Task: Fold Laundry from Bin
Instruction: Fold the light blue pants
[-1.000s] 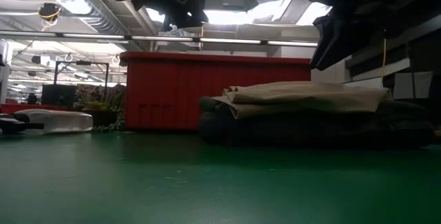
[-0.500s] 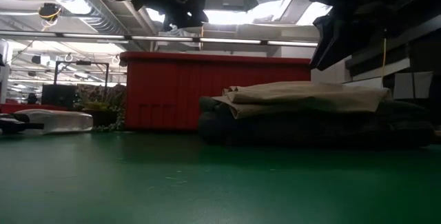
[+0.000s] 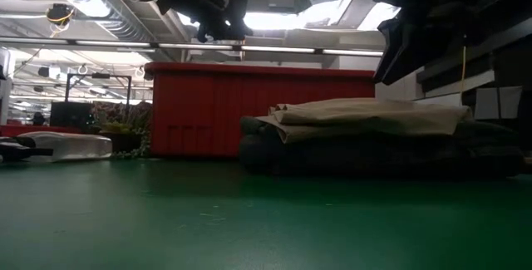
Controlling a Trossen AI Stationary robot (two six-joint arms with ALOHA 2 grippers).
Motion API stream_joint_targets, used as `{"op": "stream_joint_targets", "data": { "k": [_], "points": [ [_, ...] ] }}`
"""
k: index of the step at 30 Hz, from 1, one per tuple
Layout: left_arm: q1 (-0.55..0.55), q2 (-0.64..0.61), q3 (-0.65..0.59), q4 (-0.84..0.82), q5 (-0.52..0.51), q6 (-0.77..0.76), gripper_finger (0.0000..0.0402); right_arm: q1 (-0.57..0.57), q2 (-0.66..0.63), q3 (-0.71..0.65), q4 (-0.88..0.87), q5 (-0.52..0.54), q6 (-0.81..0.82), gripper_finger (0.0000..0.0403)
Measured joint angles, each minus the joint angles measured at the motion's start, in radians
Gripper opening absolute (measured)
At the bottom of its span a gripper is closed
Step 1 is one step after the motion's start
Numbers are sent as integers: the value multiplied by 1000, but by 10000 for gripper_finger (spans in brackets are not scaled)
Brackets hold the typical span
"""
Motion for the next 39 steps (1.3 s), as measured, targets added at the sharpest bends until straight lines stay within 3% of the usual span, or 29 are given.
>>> {"op": "stream_joint_targets", "data": {
  "k": [27, 39],
  "points": [
    [3, 3, 0, 11, -2, 13, 156, 0, 0, 0, 0, 5, -1, 143],
    [155, 3, 0, -9, -8, -23, 156, 0, 0, 0, -2, 56, -1, 143]
  ]
}}
